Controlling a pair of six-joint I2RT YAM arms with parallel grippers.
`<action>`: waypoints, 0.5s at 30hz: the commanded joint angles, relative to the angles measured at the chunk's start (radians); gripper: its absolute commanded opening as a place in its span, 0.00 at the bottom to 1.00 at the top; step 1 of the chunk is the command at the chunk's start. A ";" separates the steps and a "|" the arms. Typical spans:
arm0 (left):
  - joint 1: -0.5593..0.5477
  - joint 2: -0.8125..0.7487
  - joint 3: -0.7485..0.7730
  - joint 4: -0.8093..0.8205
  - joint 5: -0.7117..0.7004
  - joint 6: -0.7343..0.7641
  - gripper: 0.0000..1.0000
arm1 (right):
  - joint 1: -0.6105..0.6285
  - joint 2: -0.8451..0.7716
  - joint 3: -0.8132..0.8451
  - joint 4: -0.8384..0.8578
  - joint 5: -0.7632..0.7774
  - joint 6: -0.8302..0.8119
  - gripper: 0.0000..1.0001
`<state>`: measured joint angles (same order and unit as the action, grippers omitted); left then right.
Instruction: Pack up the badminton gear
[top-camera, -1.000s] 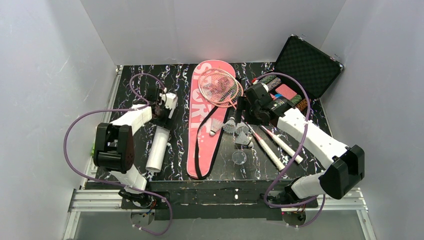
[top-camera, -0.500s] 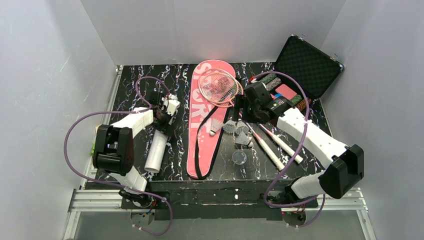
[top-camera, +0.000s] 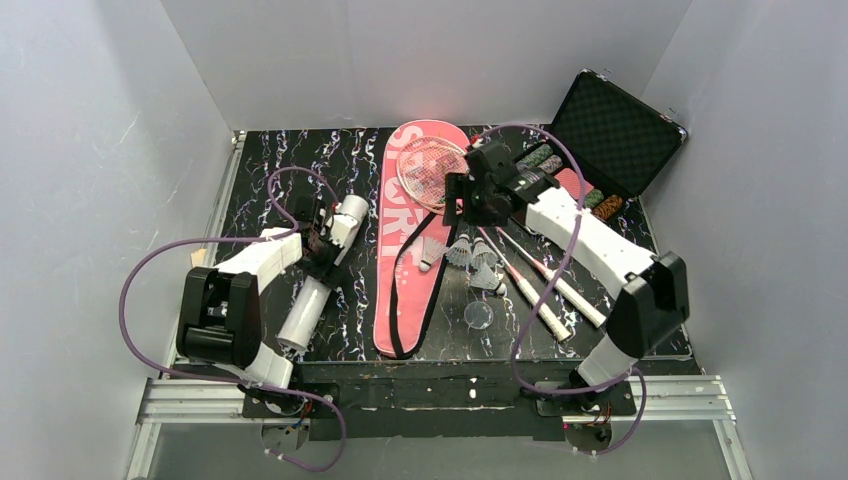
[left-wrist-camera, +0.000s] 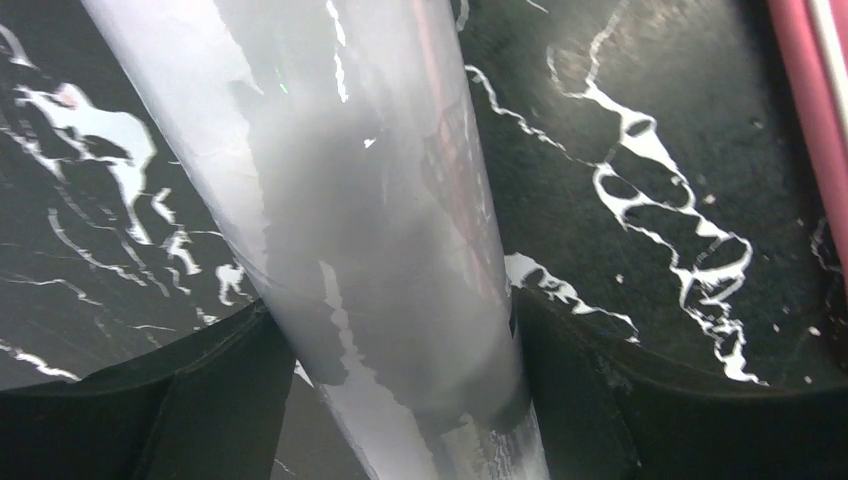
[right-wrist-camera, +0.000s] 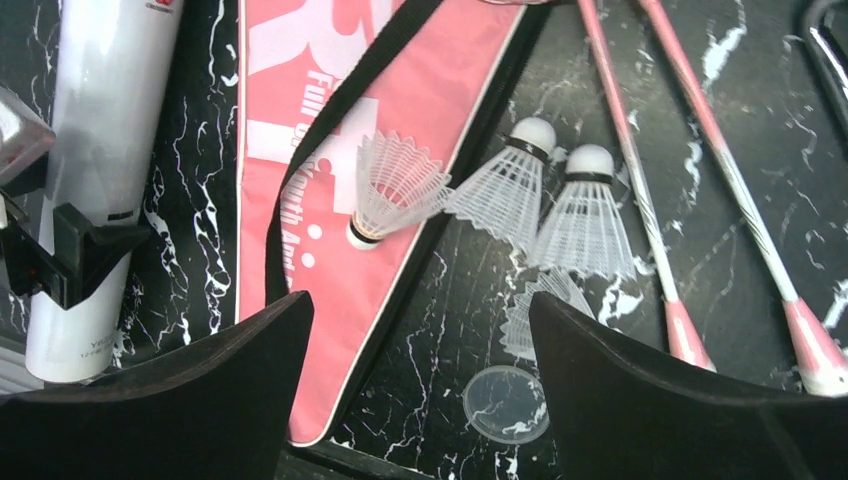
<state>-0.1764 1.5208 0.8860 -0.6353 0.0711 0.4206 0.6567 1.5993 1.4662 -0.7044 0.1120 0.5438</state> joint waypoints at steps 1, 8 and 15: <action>-0.002 -0.048 0.055 -0.104 0.094 0.045 0.66 | 0.002 0.109 0.120 0.001 -0.087 -0.067 0.85; -0.001 -0.140 0.108 -0.138 0.082 0.128 0.55 | -0.020 0.244 0.196 0.029 -0.260 -0.119 0.76; -0.001 -0.258 0.054 -0.161 0.044 0.210 0.57 | -0.060 0.319 0.204 0.086 -0.396 -0.151 0.71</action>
<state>-0.1764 1.3449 0.9508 -0.7731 0.1322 0.5610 0.6189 1.9011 1.6188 -0.6819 -0.1776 0.4347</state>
